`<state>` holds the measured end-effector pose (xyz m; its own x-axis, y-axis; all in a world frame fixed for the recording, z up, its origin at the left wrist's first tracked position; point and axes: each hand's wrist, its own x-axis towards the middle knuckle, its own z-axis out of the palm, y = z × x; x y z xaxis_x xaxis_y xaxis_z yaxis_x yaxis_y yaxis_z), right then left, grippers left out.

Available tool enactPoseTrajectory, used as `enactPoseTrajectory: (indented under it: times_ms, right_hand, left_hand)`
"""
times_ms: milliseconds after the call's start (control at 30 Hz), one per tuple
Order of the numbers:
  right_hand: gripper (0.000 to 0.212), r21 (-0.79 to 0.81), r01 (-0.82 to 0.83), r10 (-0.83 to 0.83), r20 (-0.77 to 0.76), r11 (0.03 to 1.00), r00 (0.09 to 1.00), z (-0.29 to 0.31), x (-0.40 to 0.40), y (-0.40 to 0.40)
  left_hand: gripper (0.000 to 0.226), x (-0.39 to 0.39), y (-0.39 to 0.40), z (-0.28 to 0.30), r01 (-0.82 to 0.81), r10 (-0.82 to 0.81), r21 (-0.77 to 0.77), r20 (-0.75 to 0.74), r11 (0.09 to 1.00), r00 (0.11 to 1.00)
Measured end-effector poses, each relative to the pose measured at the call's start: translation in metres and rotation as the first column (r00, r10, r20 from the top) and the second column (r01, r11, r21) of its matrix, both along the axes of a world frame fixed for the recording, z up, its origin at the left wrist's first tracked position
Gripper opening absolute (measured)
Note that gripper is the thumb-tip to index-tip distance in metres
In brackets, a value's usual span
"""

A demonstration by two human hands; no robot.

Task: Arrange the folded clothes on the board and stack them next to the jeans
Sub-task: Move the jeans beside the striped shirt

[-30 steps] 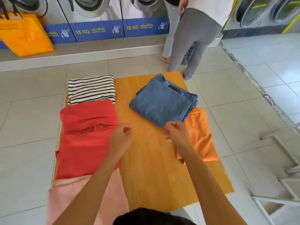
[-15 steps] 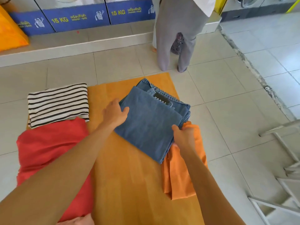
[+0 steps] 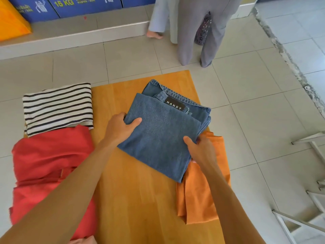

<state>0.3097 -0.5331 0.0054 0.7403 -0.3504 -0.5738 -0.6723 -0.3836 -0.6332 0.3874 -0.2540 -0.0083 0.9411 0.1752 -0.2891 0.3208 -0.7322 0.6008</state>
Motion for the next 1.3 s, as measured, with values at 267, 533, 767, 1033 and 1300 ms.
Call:
enactPoseTrajectory:
  times_ms: [267,533,767,1033,1300]
  right_hand:
    - [0.066,0.021,-0.113,0.114,-0.048,0.993,0.992,0.006,0.013,0.016]
    - [0.043,0.179,-0.288,0.294,-0.009,0.941,0.956,0.004,0.024,0.037]
    - [0.019,0.379,-0.220,0.169,0.163,0.899,0.972,0.017,0.044,0.070]
    - [0.009,0.330,-0.359,0.234,0.362,0.873,0.902,0.038,0.154,0.111]
    - [0.040,0.046,-0.310,0.288,0.257,0.950,0.922,-0.034,0.151,0.112]
  left_hand:
    - [0.048,-0.037,0.028,0.013,-0.199,0.121,-0.256,-0.292,0.946,0.949]
    - [0.068,-0.094,0.052,0.015,-0.497,0.275,-0.475,-0.462,0.726,0.843]
    - [0.047,-0.086,0.071,0.049,-0.450,0.272,-0.613,-0.366,0.649,0.890]
    - [0.051,-0.007,0.101,0.068,-0.403,0.394,-0.547,-0.140,0.734,0.908]
    - [0.037,0.013,0.090,0.018,-0.344,0.340,-0.015,-0.108,0.939,0.934]
